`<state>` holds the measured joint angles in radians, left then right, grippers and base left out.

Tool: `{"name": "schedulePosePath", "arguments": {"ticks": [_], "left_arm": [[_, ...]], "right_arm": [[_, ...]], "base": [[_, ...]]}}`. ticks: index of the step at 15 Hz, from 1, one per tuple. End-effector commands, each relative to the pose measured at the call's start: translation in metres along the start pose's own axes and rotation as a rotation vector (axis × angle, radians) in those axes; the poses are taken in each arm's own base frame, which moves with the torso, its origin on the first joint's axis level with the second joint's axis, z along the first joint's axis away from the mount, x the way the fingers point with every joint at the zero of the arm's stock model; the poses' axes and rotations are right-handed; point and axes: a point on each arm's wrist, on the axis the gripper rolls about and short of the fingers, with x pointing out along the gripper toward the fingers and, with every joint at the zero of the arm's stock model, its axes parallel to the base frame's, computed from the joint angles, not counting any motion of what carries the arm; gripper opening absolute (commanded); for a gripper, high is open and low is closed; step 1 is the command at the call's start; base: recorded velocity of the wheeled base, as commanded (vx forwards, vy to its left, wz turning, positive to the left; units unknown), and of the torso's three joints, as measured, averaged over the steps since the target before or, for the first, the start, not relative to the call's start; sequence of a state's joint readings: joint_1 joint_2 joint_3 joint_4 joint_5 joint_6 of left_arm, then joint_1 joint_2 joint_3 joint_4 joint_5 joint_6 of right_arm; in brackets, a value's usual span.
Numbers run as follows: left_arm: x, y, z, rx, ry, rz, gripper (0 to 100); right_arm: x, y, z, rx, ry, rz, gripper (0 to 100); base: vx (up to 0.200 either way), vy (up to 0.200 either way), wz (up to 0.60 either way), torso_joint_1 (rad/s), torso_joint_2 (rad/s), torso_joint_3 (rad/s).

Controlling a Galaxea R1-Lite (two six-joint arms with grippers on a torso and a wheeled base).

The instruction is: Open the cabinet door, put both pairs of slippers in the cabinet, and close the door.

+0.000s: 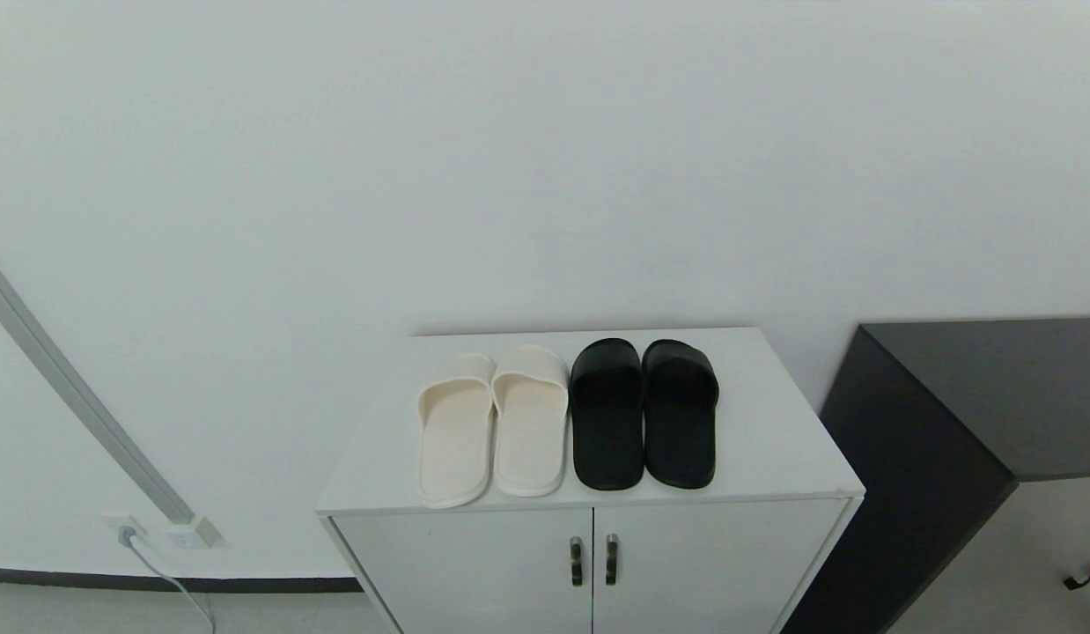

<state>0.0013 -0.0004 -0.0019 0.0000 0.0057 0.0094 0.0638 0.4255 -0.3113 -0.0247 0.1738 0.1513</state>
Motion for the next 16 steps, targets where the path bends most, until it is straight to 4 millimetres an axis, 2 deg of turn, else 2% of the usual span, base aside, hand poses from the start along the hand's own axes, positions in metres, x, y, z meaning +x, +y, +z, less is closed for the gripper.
{"name": "schedulePosePath", "arguments": {"ticks": [1, 2, 3, 4, 6, 11, 16], "left_arm": [[0.000, 0.000, 0.000, 0.000, 0.001, 0.001, 0], [0.000, 0.000, 0.000, 0.000, 0.001, 0.001, 0], [0.000, 0.000, 0.000, 0.000, 0.001, 0.001, 0], [0.000, 0.000, 0.000, 0.000, 0.001, 0.001, 0], [0.000, 0.000, 0.000, 0.000, 0.001, 0.001, 0], [0.000, 0.000, 0.000, 0.000, 0.001, 0.001, 0], [0.000, 0.000, 0.000, 0.000, 0.001, -0.001, 0]], "right_arm": [[0.090, 0.011, 0.018, 0.037, 0.259, 0.150, 100], [0.105, 0.027, 0.021, 0.046, 0.261, 0.155, 100], [0.121, 0.066, 0.022, 0.089, 0.256, 0.190, 100], [0.130, 0.084, 0.020, 0.080, 0.261, 0.182, 100], [0.166, 0.114, 0.012, 0.053, 0.275, 0.137, 100], [0.252, 0.166, -0.019, 0.008, 0.225, -0.053, 100], [0.315, 0.202, -0.037, 0.005, 0.165, -0.147, 100]], "base": [[0.000, 0.000, 0.00, 0.000, 0.00, 0.000], [0.000, 0.000, 0.00, 0.000, 0.00, 0.000], [0.000, 0.000, 0.00, 0.000, 0.00, 0.000], [0.000, 0.000, 0.00, 0.000, 0.00, 0.000], [0.000, 0.000, 0.00, 0.000, 0.00, 0.000], [0.000, 0.000, 0.00, 0.000, 0.00, 0.000], [0.000, 0.000, 0.00, 0.000, 0.00, 0.000]]}}
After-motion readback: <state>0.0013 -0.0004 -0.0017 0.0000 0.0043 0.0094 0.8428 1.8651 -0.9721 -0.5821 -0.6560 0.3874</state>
